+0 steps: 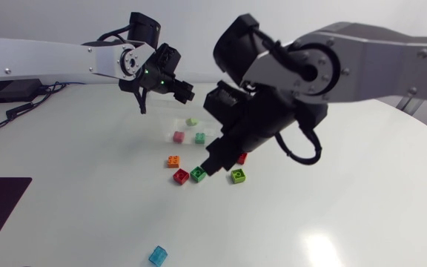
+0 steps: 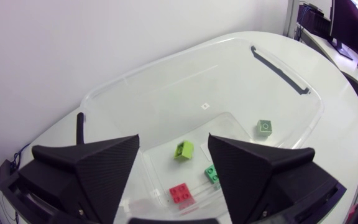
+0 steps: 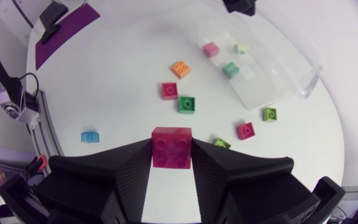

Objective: Place the duplo bricks in the container

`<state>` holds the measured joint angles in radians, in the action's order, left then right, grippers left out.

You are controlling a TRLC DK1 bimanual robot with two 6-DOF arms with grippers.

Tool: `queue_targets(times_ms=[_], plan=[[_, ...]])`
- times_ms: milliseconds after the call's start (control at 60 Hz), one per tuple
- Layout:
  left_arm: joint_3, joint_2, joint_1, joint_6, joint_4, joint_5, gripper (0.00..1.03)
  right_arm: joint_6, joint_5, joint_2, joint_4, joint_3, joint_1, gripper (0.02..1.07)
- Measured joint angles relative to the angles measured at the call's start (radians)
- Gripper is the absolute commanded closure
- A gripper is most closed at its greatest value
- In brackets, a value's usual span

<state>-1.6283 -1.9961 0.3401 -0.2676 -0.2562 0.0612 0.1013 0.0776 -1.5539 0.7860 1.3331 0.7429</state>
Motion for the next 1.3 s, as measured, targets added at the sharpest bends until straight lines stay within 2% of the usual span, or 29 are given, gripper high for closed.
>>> queue_targets(times_ms=[183, 433, 883, 1300], plan=[[0.012, 0.071, 0.000, 0.008, -0.060, 0.000, 0.06, 0.004, 0.000, -0.013, 0.003, 0.138, -0.096, 0.85], [0.190, 0.386, 0.017, 0.010, -0.173, -0.004, 0.06, 0.004, 0.000, -0.115, -0.005, 0.278, -0.164, 0.85], [0.680, 0.750, 0.147, 0.006, -0.301, -0.038, 0.07, 0.004, 0.000, -0.270, -0.027, 0.456, -0.244, 0.85], [0.882, 0.840, 0.261, 0.044, -0.339, -0.049, 0.07, 0.004, 0.001, -0.425, -0.053, 0.591, -0.300, 0.85]])
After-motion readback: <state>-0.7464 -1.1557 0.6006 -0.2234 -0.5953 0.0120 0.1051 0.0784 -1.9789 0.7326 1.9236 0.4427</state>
